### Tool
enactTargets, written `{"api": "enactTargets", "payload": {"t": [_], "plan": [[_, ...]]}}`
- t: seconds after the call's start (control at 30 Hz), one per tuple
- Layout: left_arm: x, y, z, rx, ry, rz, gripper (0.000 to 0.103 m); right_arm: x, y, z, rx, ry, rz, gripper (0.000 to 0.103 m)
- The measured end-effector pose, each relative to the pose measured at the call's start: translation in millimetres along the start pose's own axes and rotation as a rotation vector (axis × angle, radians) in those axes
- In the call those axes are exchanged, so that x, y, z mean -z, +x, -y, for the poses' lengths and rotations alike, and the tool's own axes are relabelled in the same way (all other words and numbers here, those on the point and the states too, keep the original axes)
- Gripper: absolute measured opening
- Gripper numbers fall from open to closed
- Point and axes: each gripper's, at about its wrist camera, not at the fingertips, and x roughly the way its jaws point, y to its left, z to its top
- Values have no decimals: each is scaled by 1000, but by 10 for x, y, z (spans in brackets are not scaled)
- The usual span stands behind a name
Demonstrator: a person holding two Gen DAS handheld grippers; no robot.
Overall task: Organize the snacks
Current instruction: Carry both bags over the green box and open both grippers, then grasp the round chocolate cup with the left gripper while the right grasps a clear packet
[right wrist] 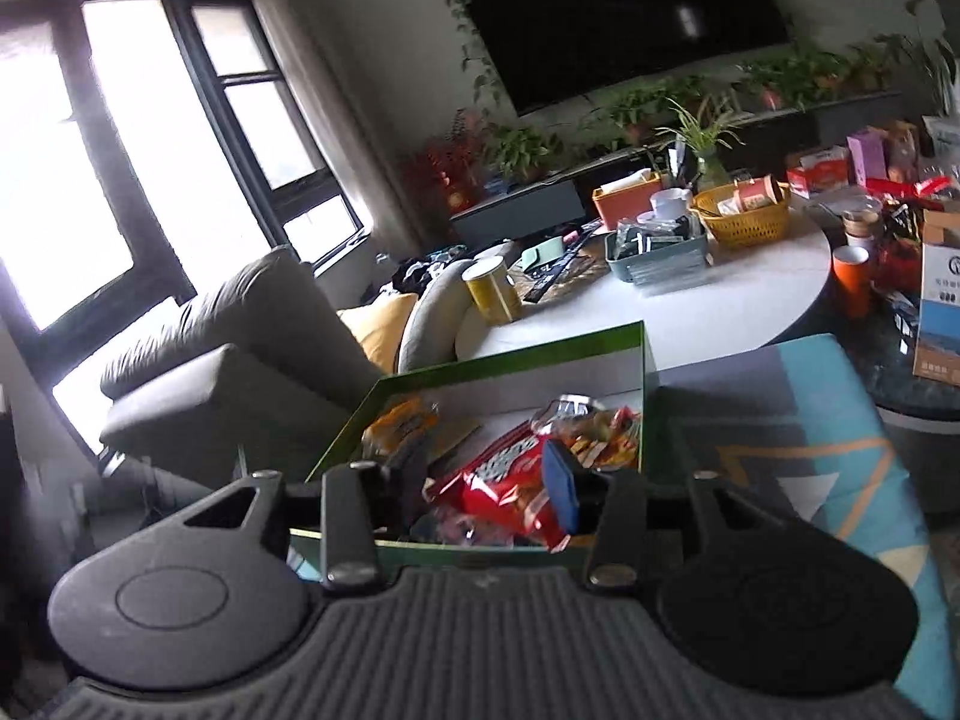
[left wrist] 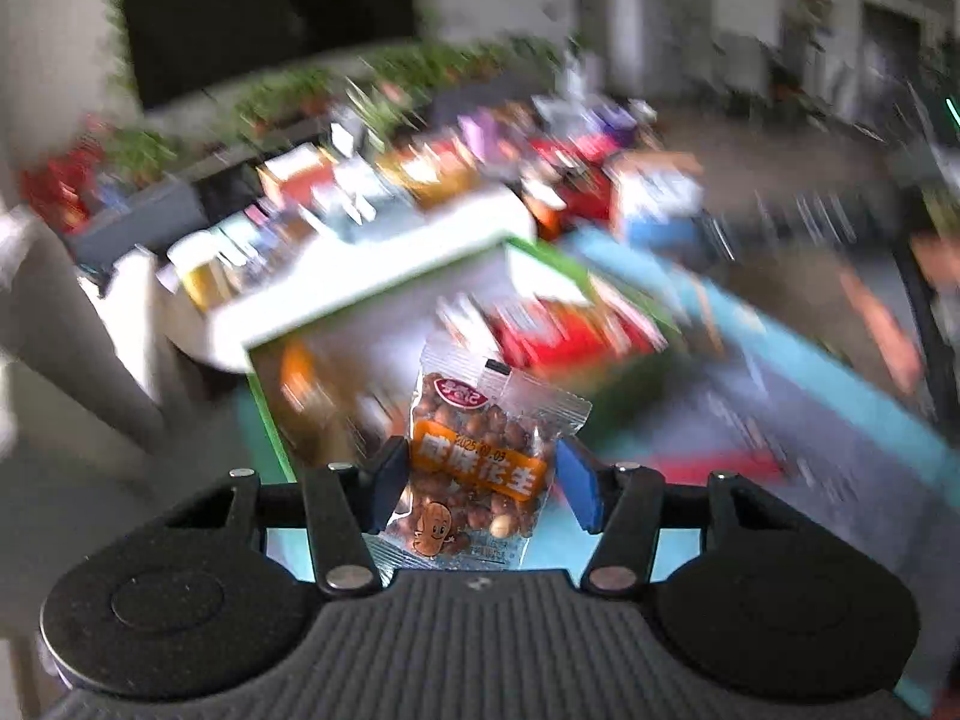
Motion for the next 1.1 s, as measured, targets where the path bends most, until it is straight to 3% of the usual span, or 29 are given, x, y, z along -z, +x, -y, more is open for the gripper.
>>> {"api": "enactTargets", "payload": {"t": [0.1,0.23,0.37,0.6,0.7,0.9,1.1], "plan": [[-266,226,-99,-88,-24,8,53,29,22,-15,-6,1,-17,41],[-319,670,-138,-214,-56,-68,59,102,17,-39,2,-38,-52,42],[-95,614,-181,-197,-118,-58,67,283,56,-157,-29,-157,-120,42],[509,210,-327,-267,-135,-117,69,610,447,-490,-141,-257,-241,42],[714,152,-426,-265,-167,-152,69,727,641,-704,-177,-335,-265,43],[894,241,-518,-269,-221,-193,69,848,1040,-994,-177,-463,-329,43],[964,307,-561,-239,-226,-188,69,876,1258,-977,-137,-480,-345,43]]}}
